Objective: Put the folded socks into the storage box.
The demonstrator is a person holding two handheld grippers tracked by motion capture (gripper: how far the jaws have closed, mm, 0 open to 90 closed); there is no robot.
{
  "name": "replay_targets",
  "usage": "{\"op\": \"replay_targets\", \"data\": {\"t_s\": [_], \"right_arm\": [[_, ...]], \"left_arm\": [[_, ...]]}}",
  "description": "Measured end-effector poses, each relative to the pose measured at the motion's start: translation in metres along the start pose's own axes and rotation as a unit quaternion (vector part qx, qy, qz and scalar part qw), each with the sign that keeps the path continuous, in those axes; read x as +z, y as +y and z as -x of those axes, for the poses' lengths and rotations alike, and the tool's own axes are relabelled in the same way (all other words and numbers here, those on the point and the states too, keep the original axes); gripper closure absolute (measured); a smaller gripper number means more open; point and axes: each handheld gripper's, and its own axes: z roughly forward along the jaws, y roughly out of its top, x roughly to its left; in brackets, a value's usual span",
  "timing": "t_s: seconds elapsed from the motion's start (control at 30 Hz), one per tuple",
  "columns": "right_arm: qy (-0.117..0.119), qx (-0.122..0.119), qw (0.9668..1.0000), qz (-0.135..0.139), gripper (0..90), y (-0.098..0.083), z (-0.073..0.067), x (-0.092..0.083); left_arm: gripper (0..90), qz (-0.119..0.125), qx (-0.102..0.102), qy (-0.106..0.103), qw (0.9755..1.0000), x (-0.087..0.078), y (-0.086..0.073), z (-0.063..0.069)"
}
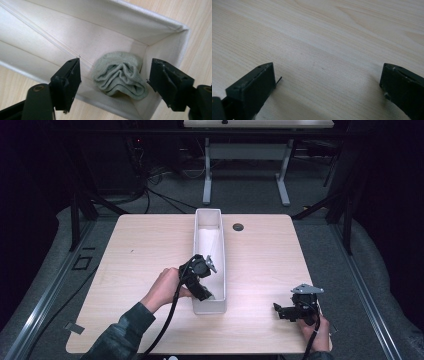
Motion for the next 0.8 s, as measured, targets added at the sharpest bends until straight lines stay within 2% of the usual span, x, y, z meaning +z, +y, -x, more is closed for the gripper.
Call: {"op": "replay_targets", "data": {"t_s": [0.2,0.37,0.8], "right_arm": [[0.0,0.0,1.0,0.0,0.0,0.0,0.0,0.0],[0.0,0.0,1.0,0.0,0.0,0.0,0.0,0.0],[0.0,0.0,1.0,0.0,0.0,0.0,0.0,0.0]], "left_arm": [[15.4,0.02,-0.002,0.016,0.9997,-0.017,-0.001,0.002],[14.3,0.038,-0.007,0.026,0.9989,-0.031,-0.005,0.003],[2.7,0.069,-0.029,0.044,0.9962,-0.058,-0.029,0.001]]}}
